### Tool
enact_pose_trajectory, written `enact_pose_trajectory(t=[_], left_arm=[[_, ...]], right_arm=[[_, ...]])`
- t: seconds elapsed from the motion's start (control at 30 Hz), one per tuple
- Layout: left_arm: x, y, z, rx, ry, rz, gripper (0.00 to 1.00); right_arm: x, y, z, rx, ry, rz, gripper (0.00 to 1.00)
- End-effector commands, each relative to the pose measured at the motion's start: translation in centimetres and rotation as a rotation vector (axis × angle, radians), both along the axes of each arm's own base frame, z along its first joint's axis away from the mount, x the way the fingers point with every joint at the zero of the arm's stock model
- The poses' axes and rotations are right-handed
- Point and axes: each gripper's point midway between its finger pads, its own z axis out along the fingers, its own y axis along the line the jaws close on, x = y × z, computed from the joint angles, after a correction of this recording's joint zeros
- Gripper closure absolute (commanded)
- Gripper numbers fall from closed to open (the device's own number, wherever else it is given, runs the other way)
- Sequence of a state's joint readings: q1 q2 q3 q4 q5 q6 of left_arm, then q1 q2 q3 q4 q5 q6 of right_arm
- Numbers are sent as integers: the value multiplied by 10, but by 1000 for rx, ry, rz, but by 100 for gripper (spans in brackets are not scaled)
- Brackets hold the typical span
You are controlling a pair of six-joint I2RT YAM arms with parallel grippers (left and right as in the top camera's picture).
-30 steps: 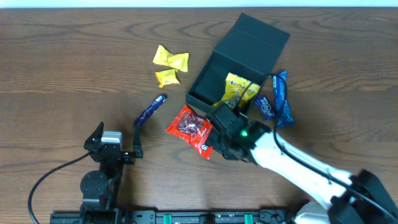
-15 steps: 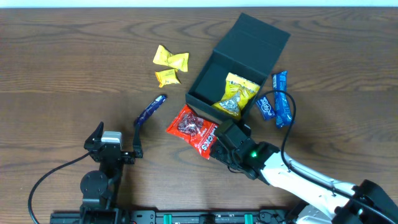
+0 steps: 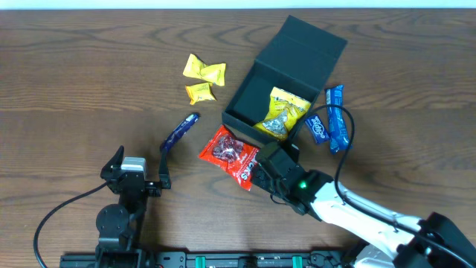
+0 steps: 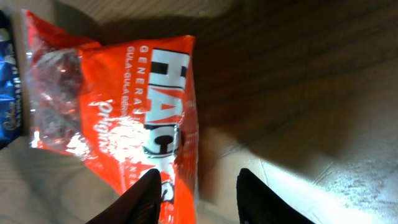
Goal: Pack container
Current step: 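Move the right gripper down to the red HACKS bag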
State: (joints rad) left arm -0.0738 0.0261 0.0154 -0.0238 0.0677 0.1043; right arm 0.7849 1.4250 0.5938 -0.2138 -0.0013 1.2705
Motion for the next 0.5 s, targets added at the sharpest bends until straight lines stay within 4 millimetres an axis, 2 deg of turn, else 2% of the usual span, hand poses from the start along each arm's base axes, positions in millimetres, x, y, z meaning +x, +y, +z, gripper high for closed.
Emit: enact_pose_trajectory(t=[0.0,0.1,0.17,0.27,0.47], left_arm=[[-2,0,-16,0,56,-2,5],[-2,0,-16,0,55,-2,5],[-2,0,-16,0,56,-2,5],[-2,0,-16,0,55,-2,5],[-2,0,-16,0,56,-2,5]], right_arm=[[-2,-2,-11,-36,3,13,64],[-1,-1,-13,-34,4,14,79],[-1,-1,-13,-35,3,14,78],[-1,-1,-13,-39,-4,27,98],[3,2,-10,-45,-39,69,99]])
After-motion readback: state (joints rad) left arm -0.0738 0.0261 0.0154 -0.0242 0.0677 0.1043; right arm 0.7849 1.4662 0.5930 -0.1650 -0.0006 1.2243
